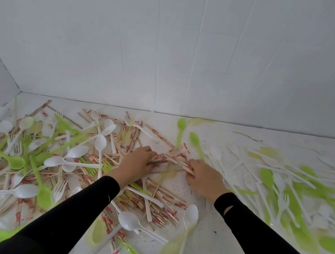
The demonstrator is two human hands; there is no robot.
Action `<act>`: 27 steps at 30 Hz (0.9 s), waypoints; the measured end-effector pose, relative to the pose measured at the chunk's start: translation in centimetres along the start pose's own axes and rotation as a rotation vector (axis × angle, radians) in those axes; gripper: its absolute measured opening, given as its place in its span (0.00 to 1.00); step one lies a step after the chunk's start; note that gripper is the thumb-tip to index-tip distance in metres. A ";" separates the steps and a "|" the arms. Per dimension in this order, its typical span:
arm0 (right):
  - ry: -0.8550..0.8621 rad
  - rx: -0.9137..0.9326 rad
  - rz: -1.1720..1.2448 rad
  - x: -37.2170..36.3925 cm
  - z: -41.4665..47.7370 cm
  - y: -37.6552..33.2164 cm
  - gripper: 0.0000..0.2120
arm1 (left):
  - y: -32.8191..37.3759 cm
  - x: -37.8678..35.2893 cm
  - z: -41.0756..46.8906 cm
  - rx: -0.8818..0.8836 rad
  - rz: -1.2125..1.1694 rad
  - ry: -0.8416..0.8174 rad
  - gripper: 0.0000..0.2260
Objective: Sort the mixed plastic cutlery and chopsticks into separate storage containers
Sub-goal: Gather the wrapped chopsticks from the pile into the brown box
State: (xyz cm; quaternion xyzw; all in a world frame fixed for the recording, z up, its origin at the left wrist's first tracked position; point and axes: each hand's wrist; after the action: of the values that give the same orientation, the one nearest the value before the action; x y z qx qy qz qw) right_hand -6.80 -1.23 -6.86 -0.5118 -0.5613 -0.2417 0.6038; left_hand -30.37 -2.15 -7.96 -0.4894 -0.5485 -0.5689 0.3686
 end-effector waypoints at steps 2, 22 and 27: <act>0.005 -0.036 0.003 0.4 -0.1 1.0 0.11 | -0.4 0.6 0.1 0.038 -0.025 0.039 0.13; 0.023 -0.026 0.117 0.5 7.5 -4.1 0.10 | -1.7 7.2 -2.7 0.258 -1.152 0.200 0.14; -0.016 -0.024 -0.069 -0.9 8.7 -4.8 0.23 | -2.0 6.2 -3.5 0.228 -1.180 0.278 0.16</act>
State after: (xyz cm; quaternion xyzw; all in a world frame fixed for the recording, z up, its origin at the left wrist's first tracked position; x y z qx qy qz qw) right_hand -14.87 4.51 -7.37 -0.5012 -0.5805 -0.2650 0.5844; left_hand -34.32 -4.65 -2.26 0.0179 -0.7310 -0.6733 0.1097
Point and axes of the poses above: each hand's wrist, its own z-axis towards the middle knuckle, its own x-axis out of the back of the hand, y = z × x, and after that the axes turned 3 degrees about x, right-handed
